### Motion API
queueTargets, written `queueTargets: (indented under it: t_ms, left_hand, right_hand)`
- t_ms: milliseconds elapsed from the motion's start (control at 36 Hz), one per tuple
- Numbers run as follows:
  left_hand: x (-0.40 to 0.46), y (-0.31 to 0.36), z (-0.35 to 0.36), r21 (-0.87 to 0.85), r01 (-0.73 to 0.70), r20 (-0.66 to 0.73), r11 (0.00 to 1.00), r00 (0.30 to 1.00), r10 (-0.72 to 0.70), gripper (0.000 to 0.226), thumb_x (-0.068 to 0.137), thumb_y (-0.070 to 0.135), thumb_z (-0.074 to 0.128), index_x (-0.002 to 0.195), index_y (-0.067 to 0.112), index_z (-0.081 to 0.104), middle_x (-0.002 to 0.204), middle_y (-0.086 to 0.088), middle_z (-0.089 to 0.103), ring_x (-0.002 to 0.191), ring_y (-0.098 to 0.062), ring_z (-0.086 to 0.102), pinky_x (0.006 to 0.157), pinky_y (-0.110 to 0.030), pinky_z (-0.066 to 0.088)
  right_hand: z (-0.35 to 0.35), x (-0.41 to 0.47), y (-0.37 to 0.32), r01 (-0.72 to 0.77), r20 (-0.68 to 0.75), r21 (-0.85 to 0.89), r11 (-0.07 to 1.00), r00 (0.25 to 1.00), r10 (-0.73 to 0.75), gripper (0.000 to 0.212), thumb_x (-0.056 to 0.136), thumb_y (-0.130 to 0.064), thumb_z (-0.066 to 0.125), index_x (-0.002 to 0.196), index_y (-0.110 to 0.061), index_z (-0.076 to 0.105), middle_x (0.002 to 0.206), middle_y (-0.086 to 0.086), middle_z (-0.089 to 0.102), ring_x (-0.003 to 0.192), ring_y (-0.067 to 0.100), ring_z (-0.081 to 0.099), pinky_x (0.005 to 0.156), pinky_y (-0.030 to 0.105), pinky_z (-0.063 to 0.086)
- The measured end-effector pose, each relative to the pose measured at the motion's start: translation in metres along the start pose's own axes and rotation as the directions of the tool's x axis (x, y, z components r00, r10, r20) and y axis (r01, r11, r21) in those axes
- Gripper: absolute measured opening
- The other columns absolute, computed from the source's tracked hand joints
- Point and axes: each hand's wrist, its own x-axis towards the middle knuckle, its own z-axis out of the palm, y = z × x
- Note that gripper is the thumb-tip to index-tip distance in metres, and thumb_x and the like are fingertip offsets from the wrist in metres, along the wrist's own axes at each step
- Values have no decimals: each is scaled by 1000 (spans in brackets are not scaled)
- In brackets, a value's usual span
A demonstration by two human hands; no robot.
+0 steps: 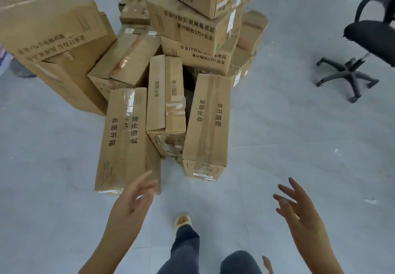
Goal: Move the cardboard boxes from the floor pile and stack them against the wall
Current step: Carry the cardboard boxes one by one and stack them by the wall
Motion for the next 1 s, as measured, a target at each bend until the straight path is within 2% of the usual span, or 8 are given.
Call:
queueTargets:
  t_ms: [167, 333, 500, 583, 694, 750, 889, 1000]
  left_hand:
    - [121, -47, 40, 67, 169, 108, 983, 979, -176, 35, 96, 11, 55, 129, 18, 50, 115, -3, 64, 100, 3, 60, 76, -5, 44]
    - [238, -132, 121, 116, 393, 83, 912, 911, -403, 46, 99, 26, 48, 143, 17, 38, 119, 4, 55, 107, -11, 52, 74, -17, 38]
    - [311, -219, 196, 68, 535, -9, 842, 845, -535, 58, 95, 37, 53, 147, 15, 35, 148, -1, 42, 132, -20, 41, 105, -37, 38]
    - [325, -247, 219, 52, 537, 15, 842, 842, -539, 48, 94, 31, 57, 138, 14, 45, 115, 7, 57, 97, -6, 54, 73, -12, 42]
    - [331, -278, 220, -139, 546, 117, 826, 837, -534, 50, 86, 30, 67, 132, 18, 51, 106, 12, 65, 90, 9, 63, 81, -7, 48]
    - [333, -289, 216, -203, 583, 158, 787, 812, -561, 59, 76, 41, 76, 128, 25, 54, 112, 11, 68, 105, -1, 62, 98, -24, 46]
    - [334, -281, 219, -170, 591, 216, 788, 803, -556, 41, 76, 41, 68, 115, 39, 54, 106, 20, 69, 101, 5, 62, 85, -15, 45]
    - [331, -248, 214, -209, 556, 194, 804, 830, -523, 40, 74, 46, 73, 110, 41, 56, 101, 23, 70, 101, 2, 63, 86, -18, 47]
  right_hand:
    - [34, 94, 29, -147, 88, -107, 983, 984, 157, 44, 90, -20, 58, 126, -42, 43, 119, -14, 61, 99, 1, 63, 93, 33, 51]
    - [99, 201, 110, -303, 205, -251, 919, 912, 356, 50, 94, -19, 56, 141, -21, 41, 131, 1, 55, 98, 9, 54, 65, -4, 39]
    - [176, 283, 196, -386, 306, -241, 891, 840, 447, 68, 94, -34, 52, 152, -26, 16, 155, 0, 29, 137, 17, 36, 77, 0, 41]
    - [201, 303, 226, -448, 415, -134, 884, 784, 461, 77, 91, -46, 46, 152, -34, 0, 157, -9, 20, 140, 10, 31, 104, 19, 32]
    - [217, 315, 256, -463, 455, -40, 885, 780, 429, 60, 97, -33, 46, 148, -33, 14, 126, -23, 44, 101, -21, 47, 75, -4, 39]
    - [222, 315, 263, -472, 458, 12, 881, 786, 415, 64, 91, -39, 48, 146, -37, 15, 122, -29, 44, 97, -24, 49, 79, 1, 43]
    - [215, 317, 262, -562, 479, 132, 817, 757, 444, 65, 75, -53, 56, 134, -53, 29, 125, -27, 54, 116, -3, 54, 107, 34, 42]
    - [196, 318, 235, -560, 481, 175, 810, 767, 426, 63, 75, -61, 68, 129, -56, 35, 122, -29, 58, 118, 0, 55, 106, 35, 44]
